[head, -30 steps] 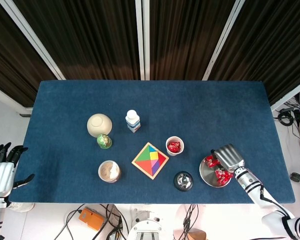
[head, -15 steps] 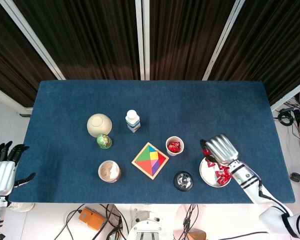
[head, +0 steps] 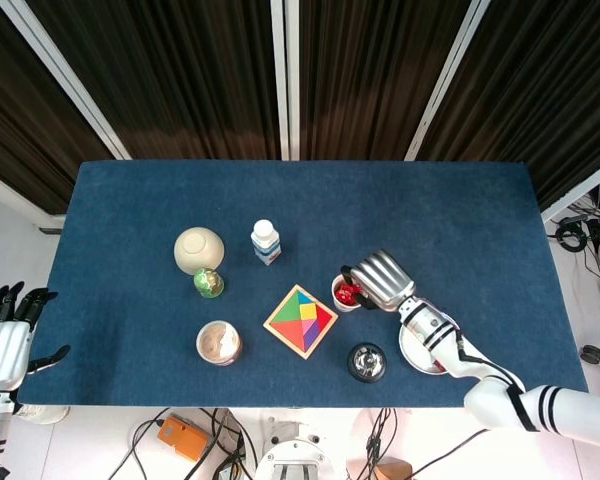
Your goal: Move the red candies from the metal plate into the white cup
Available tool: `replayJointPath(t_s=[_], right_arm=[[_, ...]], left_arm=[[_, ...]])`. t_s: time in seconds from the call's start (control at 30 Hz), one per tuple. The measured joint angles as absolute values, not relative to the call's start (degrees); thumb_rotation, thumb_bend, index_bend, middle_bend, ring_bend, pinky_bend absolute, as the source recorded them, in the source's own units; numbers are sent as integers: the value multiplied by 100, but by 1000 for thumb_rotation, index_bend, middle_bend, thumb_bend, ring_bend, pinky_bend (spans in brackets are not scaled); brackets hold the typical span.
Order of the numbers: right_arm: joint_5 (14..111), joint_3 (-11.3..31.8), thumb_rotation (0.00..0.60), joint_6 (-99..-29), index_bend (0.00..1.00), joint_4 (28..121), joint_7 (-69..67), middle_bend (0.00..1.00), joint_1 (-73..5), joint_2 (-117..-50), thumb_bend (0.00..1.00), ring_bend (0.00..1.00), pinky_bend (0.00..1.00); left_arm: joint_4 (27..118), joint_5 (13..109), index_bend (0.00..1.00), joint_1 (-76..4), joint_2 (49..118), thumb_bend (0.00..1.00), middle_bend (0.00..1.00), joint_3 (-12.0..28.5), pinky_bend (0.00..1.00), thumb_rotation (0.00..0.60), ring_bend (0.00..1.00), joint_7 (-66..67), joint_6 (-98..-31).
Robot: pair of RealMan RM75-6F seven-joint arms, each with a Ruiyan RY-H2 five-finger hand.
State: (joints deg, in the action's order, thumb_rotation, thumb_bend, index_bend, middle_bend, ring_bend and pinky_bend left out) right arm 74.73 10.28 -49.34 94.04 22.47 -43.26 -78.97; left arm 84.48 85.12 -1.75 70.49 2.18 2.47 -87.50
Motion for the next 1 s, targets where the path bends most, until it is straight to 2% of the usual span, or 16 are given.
replayJointPath(t_s=[0.27,0.5,0.6,0.77,0.87,1.0], right_arm=[[7348,951,600,-4959,433,9260,2366,864,-4431,-8043,494,1000,1000],[7595,853,600,-5415,413,9415,2255,864,-4225,-7806,469,1000,1000],[7859,710,600,-5775,418,9517,2186,864,-3993,-7589,455,1000,1000],[8291,197,600,-6286,459,9588,2059,864,-3451,-7161,427,1000,1000],[8378,-95,600,-6339,470,9508,1996,864,-3194,-6992,425,1000,1000],[8275,-238,600,-6214,473,9243,1954,864,-3052,-6967,425,1000,1000]], left_arm=[[8409,8512,210,-143,7057,19,174,210,0,600,0,202,-8794],[8382,8523,210,-135,7065,19,174,214,0,600,0,165,-8820],[8374,8530,210,-145,7076,20,174,216,0,600,0,157,-8811],[8363,8544,210,-162,7094,20,174,219,0,600,0,151,-8799],[8370,8559,210,-176,7101,19,174,224,0,600,0,154,-8798],[8390,8612,210,-203,7117,20,174,218,0,600,0,183,-8796]])
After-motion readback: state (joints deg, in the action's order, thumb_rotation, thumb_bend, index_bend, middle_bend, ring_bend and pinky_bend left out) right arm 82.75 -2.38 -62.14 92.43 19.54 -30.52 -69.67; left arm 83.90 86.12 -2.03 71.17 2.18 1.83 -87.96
